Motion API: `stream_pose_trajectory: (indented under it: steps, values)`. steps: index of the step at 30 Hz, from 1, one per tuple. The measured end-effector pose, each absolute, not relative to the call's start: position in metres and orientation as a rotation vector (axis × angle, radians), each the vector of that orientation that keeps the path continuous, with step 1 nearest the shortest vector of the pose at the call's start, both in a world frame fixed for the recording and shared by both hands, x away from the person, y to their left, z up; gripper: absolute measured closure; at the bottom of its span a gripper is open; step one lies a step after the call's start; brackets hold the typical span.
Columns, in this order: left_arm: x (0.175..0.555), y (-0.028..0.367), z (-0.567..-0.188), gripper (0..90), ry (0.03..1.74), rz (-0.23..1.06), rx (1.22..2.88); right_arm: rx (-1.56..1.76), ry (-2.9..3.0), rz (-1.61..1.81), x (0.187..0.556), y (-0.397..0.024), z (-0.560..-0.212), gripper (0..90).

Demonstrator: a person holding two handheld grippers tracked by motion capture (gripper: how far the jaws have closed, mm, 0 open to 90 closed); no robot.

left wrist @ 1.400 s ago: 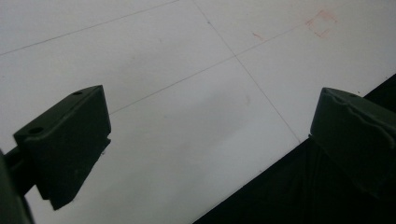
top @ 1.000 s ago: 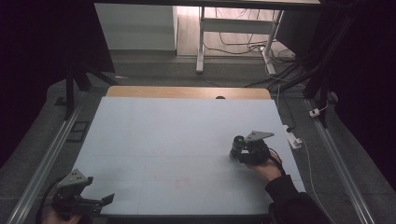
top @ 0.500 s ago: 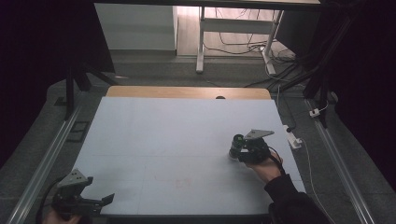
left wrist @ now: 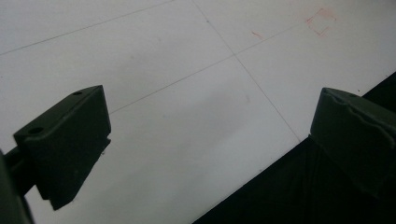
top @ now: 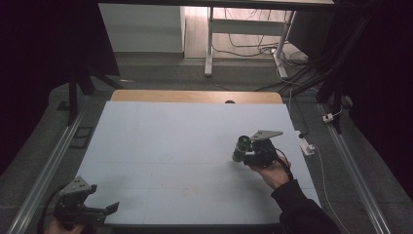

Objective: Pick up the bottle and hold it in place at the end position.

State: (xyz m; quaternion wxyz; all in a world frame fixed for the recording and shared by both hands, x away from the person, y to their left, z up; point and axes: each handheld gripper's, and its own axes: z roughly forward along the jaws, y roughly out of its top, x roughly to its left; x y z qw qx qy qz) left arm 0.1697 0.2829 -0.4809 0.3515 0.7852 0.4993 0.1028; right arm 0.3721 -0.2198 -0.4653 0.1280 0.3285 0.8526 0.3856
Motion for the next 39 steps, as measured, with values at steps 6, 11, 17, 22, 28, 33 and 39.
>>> stream_pose_trajectory:
  steps: [6, 11, 17, 22, 28, 33, 39]
  values:
    - [0.17, 0.283, -0.481, 0.0, 1.294, 0.264, 2.032, 0.935, 2.489, 1.124, 0.376, -0.207, -0.461, 53.2]
    - [0.169, 0.283, -0.481, 0.0, 1.295, 0.265, 2.032, 0.872, 2.512, 1.111, 0.378, -0.192, -0.458, 53.2]
    - [0.169, 0.284, -0.481, 0.0, 1.295, 0.264, 2.03, 0.843, 2.525, 1.121, 0.383, -0.175, -0.457, 53.2]
    - [0.169, 0.284, -0.481, 0.0, 1.296, 0.263, 2.031, 0.856, 2.521, 1.14, 0.389, -0.163, -0.455, 53.2]
    - [0.169, 0.284, -0.481, 0.0, 1.295, 0.263, 2.03, 0.827, 2.544, 1.132, 0.398, -0.146, -0.456, 53.2]
    - [0.169, 0.284, -0.481, 0.0, 1.298, 0.266, 2.026, 0.783, 2.564, 1.125, 0.403, -0.129, -0.457, 53.2]
    - [0.168, 0.284, -0.481, 0.0, 1.307, 0.281, 2.021, 0.73, 2.571, 1.116, 0.411, -0.113, -0.459, 53.2]
